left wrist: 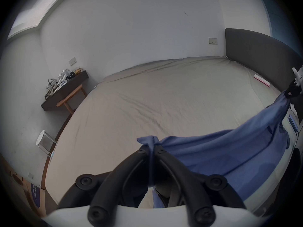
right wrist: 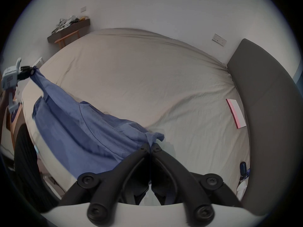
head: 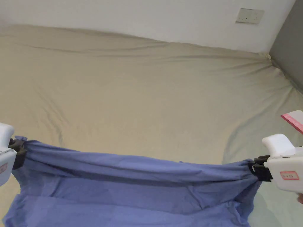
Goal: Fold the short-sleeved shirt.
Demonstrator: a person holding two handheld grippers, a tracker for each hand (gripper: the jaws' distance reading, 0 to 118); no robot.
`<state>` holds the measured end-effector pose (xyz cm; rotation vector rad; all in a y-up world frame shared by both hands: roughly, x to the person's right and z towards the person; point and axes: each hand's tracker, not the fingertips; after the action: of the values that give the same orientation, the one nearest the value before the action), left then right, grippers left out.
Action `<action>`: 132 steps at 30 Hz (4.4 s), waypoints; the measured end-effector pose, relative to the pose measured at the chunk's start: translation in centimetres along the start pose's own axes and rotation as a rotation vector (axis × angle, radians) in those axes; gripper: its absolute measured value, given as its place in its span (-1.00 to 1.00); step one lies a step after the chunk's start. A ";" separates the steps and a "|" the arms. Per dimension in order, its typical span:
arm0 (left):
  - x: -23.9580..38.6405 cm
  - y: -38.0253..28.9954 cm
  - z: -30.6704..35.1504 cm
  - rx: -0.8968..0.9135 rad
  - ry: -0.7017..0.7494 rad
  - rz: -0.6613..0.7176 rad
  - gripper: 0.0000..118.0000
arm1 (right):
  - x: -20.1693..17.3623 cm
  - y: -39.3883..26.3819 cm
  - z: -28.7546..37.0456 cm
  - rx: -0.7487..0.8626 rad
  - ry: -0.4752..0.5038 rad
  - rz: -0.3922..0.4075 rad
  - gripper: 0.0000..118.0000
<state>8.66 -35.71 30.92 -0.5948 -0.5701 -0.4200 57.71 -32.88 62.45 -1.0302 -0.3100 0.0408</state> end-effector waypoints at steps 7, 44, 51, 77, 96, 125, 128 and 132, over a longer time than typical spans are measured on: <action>0.6 -7.2 2.1 -0.106 -0.027 -0.020 -0.94 | -3.3 -7.0 0.6 -0.080 0.052 0.003 -0.95; -2.8 -4.2 5.6 0.004 -0.106 0.143 0.90 | -5.8 -4.0 5.0 0.123 -0.163 -0.054 0.83; -0.4 3.0 14.8 0.399 -0.089 0.302 0.87 | -11.6 1.8 14.1 0.567 -0.172 -0.133 0.83; 10.2 4.4 16.9 0.603 0.033 0.036 -1.00 | -20.2 2.2 14.6 0.753 -0.350 -0.034 -0.96; -3.3 -10.7 -0.8 -0.176 -0.290 0.424 0.87 | -17.9 -1.3 8.7 0.503 -0.286 -0.068 -0.96; -2.6 -15.8 -4.8 -0.390 -0.699 0.942 -0.89 | -19.8 -0.2 9.5 0.485 -0.171 -0.082 -0.96; -0.9 -14.2 -2.6 -0.364 -0.645 0.879 -0.89 | -19.2 -0.4 9.4 0.478 -0.189 -0.090 -0.96; 1.2 -11.8 0.5 -0.296 -0.610 0.760 -0.89 | -18.6 -0.6 9.6 0.470 -0.212 -0.098 -0.96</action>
<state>3.27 -44.55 36.75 -1.1800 -0.8099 0.4257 37.22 -28.52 63.17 -0.5430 -0.5162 0.1287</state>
